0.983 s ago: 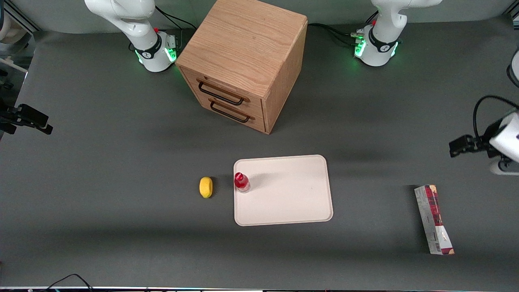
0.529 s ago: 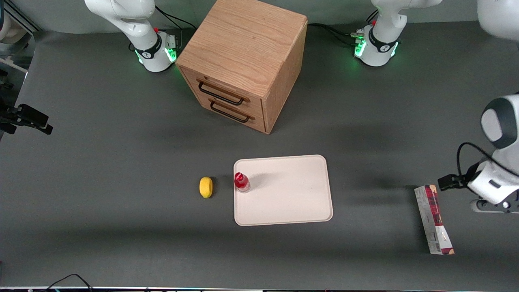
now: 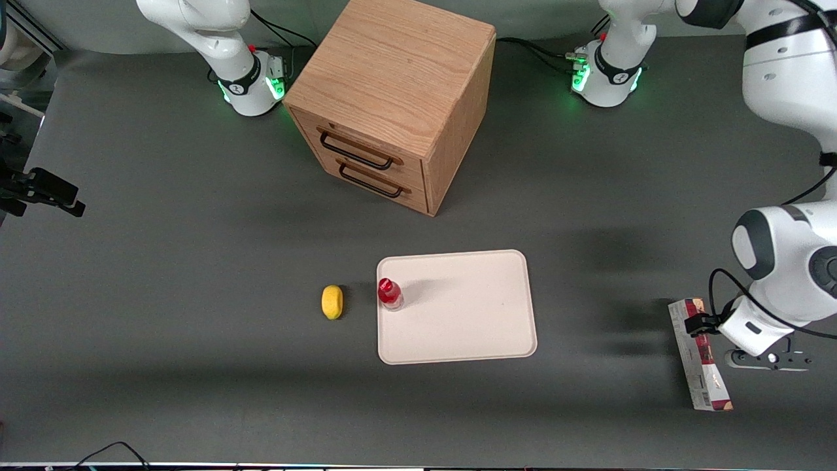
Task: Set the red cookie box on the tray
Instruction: 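Lower the open left gripper over the red-and-white cookie box, then close the left gripper on the cookie box and lift it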
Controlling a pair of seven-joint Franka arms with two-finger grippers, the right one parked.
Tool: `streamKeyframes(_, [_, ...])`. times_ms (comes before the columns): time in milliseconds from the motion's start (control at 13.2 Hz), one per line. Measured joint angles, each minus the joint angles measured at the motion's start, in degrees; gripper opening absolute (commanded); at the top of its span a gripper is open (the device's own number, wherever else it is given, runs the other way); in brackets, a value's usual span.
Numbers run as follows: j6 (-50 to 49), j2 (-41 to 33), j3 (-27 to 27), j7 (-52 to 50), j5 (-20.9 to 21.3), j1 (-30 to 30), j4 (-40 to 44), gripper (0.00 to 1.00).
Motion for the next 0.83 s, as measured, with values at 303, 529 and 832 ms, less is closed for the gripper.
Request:
streamKeyframes(303, [6.06, 5.06, 0.03, 0.50, -0.07, 0.56, 0.24, 1.00])
streamKeyframes(529, [10.64, 8.42, 0.03, 0.61, -0.60, 0.65, 0.27, 1.00])
streamKeyframes(832, [12.24, 9.85, 0.04, 0.75, -2.21, 0.66, 0.46, 0.00])
